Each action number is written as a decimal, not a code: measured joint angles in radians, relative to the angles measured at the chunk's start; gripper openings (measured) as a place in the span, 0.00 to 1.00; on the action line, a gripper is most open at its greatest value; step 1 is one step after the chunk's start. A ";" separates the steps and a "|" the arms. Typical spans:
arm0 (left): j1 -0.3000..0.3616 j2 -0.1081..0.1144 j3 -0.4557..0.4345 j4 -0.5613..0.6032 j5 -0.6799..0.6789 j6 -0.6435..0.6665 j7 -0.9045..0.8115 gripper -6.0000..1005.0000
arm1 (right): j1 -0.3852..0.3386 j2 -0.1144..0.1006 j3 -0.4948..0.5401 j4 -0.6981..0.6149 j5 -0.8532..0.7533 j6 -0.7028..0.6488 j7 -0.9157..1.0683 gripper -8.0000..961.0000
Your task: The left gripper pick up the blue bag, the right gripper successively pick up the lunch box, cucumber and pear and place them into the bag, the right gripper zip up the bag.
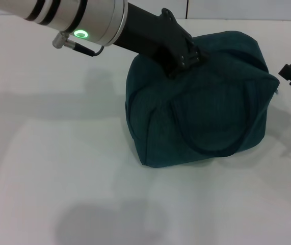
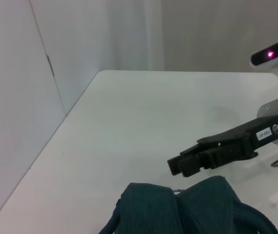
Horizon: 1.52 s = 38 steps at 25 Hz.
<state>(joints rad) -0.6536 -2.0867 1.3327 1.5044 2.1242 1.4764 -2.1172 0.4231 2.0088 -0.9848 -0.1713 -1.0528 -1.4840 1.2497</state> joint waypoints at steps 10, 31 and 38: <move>0.020 0.001 -0.031 0.002 -0.059 -0.002 0.000 0.11 | -0.067 0.000 0.012 -0.073 0.016 -0.077 -0.031 0.52; 0.264 0.006 -0.320 -0.165 -0.606 0.053 0.256 0.50 | -0.142 -0.091 0.006 -0.240 -0.036 -0.318 -0.118 0.86; 0.401 0.005 -0.366 -0.339 -0.569 0.130 0.528 0.84 | -0.163 -0.119 0.010 -0.307 -0.149 -0.431 -0.180 0.86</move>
<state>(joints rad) -0.2525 -2.0818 0.9669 1.1652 1.5552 1.6065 -1.5893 0.2606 1.8898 -0.9748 -0.4779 -1.2018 -1.9148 1.0693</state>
